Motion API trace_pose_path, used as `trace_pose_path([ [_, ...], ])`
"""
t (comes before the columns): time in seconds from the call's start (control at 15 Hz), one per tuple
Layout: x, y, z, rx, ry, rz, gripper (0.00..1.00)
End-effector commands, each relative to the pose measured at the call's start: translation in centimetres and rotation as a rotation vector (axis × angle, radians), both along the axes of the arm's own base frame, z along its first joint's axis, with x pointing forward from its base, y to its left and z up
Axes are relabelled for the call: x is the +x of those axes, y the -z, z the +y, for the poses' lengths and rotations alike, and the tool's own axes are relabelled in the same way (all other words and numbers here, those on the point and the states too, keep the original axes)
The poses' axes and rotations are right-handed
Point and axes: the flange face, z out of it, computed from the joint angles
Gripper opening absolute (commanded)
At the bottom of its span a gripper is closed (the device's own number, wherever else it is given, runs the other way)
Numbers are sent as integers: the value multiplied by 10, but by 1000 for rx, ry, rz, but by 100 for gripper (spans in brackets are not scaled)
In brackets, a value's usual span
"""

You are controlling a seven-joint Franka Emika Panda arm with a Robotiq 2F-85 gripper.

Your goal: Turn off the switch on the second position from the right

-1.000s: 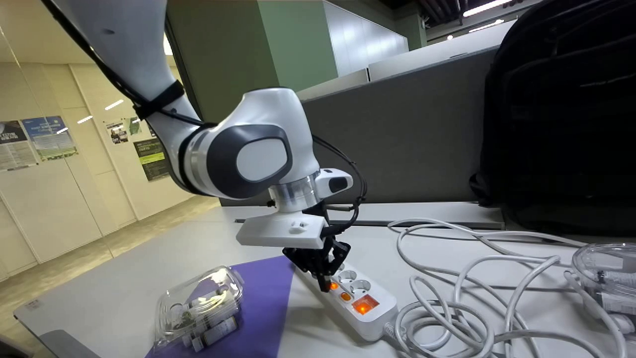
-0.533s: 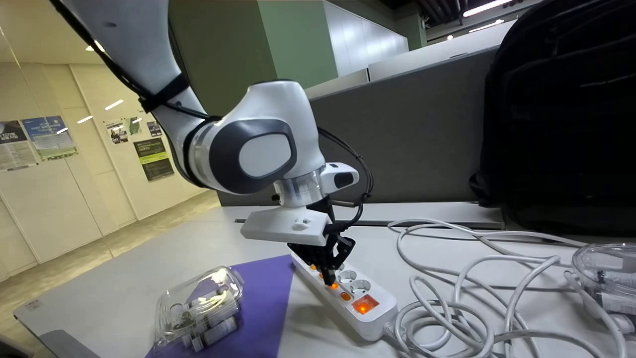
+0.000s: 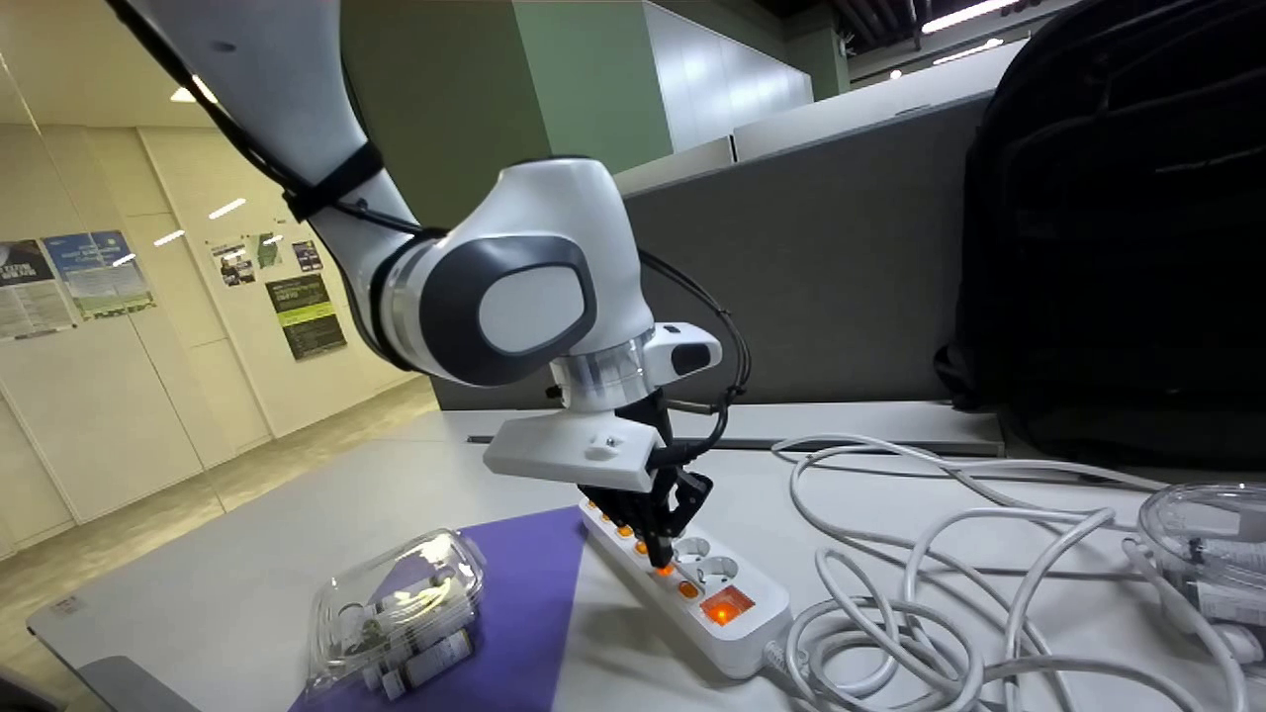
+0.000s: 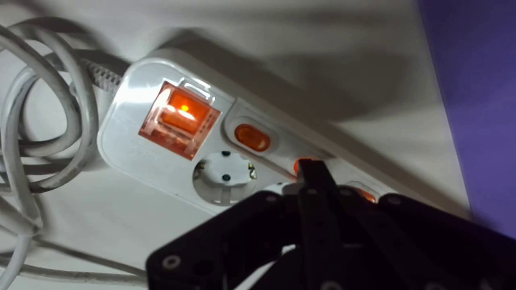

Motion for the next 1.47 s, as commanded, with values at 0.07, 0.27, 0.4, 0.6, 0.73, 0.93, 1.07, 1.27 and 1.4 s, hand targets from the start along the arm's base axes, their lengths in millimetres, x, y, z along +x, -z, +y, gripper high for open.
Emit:
trace_pose_path([
  [0.07,3,-1,-2,9,29,9,0],
  [0.27,3,3,-4,9,35,17,0],
  [0.4,2,7,-5,10,40,28,0],
  [0.6,1,11,-7,7,47,41,0],
  [0.73,2,13,-7,7,52,46,0],
  [0.93,5,18,-11,28,72,93,0],
  [1.07,8,25,-14,50,96,160,0],
  [1.27,16,30,-18,90,141,278,0],
  [1.4,21,29,-21,127,148,319,0],
])
